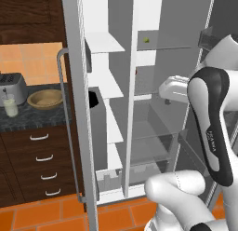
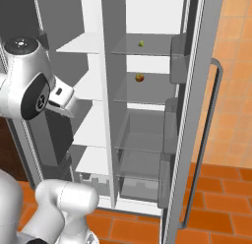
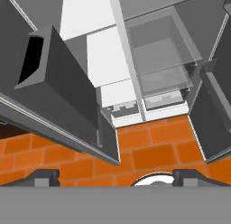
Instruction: Grab a lemon wedge from the fridge and one ice cube from the ice bowl, and put them in the glass of lemonade.
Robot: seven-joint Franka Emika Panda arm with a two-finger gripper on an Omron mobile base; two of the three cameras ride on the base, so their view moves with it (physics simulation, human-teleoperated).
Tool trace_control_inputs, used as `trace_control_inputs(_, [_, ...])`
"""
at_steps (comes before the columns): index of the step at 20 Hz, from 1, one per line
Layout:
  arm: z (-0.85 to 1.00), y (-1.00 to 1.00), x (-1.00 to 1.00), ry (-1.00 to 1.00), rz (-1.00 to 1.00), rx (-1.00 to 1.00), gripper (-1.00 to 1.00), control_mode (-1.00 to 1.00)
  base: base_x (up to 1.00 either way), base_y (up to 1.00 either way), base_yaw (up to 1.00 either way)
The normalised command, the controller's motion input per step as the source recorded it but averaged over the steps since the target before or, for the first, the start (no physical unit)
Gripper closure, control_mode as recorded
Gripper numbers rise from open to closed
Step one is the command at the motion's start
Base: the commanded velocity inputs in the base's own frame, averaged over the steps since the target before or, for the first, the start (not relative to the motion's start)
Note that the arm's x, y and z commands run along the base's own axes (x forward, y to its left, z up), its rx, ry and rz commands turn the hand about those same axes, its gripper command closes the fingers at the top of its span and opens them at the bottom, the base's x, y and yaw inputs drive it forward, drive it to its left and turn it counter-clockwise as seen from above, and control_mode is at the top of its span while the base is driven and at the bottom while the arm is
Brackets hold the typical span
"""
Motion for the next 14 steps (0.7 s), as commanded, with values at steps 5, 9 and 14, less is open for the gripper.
trace_control_inputs(5, [-0.10,-0.16,0.03,0.00,-0.06,0.00,-1.00,-1.00,0.00,0.00,0.00])
trace_control_inputs(9, [-0.05,-0.13,0.00,0.00,-0.01,0.00,-1.00,-1.00,0.00,0.00,0.00])
trace_control_inputs(14, [-0.09,-0.14,0.10,0.00,-0.02,0.00,-1.00,1.00,0.10,-0.06,-0.02])
